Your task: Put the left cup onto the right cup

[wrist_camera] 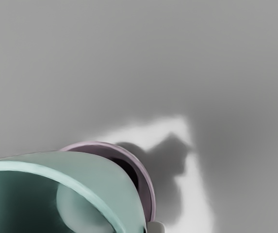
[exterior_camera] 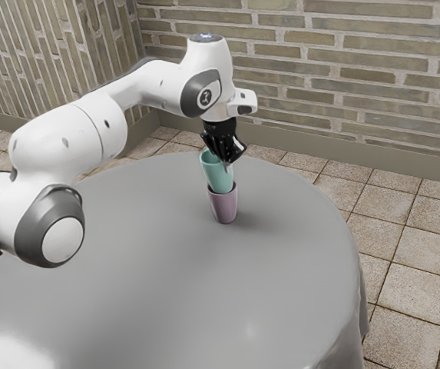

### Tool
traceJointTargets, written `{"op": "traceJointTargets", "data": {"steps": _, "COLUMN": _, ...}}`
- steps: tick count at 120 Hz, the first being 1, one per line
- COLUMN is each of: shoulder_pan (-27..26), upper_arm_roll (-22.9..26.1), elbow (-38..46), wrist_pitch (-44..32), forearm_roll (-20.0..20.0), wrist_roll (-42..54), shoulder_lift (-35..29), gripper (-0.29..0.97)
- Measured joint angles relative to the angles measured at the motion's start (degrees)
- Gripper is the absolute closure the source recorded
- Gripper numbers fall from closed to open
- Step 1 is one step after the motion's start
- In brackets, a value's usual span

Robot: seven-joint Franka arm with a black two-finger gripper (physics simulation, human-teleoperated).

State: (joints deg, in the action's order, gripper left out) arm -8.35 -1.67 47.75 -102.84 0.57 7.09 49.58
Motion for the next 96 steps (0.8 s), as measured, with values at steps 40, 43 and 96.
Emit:
{"op": "traceJointTargets", "data": {"steps": 40, "shoulder_pan": -0.08, "upper_arm_roll": 0.16, "elbow": 0.26, "wrist_pitch": -0.24, "forearm_roll": -0.34, "wrist_roll": 0.01, "shoulder_lift": 0.39, "gripper": 0.27}}
{"op": "traceJointTargets", "data": {"steps": 43, "shoulder_pan": -0.09, "upper_arm_roll": 0.13, "elbow": 0.26, "wrist_pitch": -0.25, "forearm_roll": -0.35, "wrist_roll": 0.01, "shoulder_lift": 0.36, "gripper": 0.24}}
{"op": "traceJointTargets", "data": {"steps": 96, "shoulder_pan": -0.11, "upper_arm_roll": 0.29, "elbow": 3.85, "wrist_pitch": 0.30, "forearm_roll": -0.76, "wrist_roll": 0.09, "shoulder_lift": -4.18, "gripper": 0.03}}
